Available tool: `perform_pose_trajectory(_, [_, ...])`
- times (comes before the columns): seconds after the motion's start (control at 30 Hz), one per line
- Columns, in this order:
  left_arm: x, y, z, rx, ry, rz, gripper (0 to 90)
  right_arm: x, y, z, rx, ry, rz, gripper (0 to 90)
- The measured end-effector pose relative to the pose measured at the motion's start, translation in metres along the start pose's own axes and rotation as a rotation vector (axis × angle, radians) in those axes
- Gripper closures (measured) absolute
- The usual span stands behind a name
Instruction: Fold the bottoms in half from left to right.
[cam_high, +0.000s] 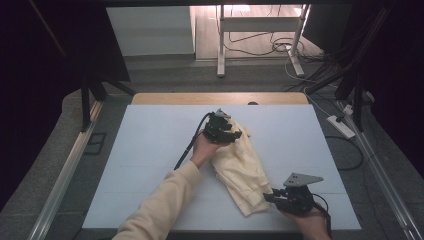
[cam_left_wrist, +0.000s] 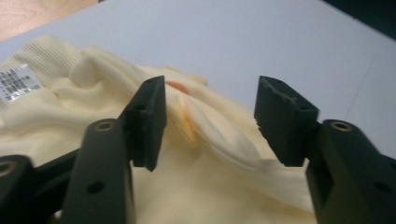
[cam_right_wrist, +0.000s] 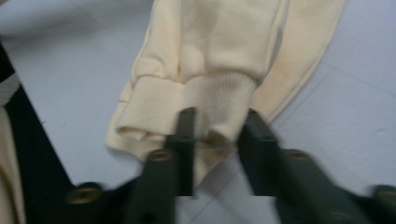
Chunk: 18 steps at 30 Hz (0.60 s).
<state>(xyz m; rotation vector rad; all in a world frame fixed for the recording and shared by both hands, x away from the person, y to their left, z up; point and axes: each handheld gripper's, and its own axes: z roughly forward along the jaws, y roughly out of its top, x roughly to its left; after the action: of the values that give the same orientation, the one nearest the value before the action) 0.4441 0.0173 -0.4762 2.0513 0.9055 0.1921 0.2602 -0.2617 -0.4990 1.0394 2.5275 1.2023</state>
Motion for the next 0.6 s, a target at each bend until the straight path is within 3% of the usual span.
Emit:
perform_pose_trajectory(0.07, [0.000,0.001,-0.005,-0.006,0.007,0.009,40.1,0.000,0.001,0.000,-0.011,-0.029,-0.011,51.1])
perform_pose_trajectory(0.17, [0.000,-0.001,-0.013,-0.022,0.007,0.013,38.0,-0.002,0.003,-0.004,-0.047,-0.055,-0.007,42.2])
perform_pose_trajectory(0.37, [0.000,-0.006,-0.025,-0.032,-0.015,0.029,35.9,-0.005,0.005,-0.006,-0.082,-0.058,0.008,39.8])
perform_pose_trajectory(0.6, [0.000,-0.012,-0.037,-0.044,-0.007,0.040,35.4,-0.005,0.010,-0.007,-0.124,-0.042,-0.011,40.1])
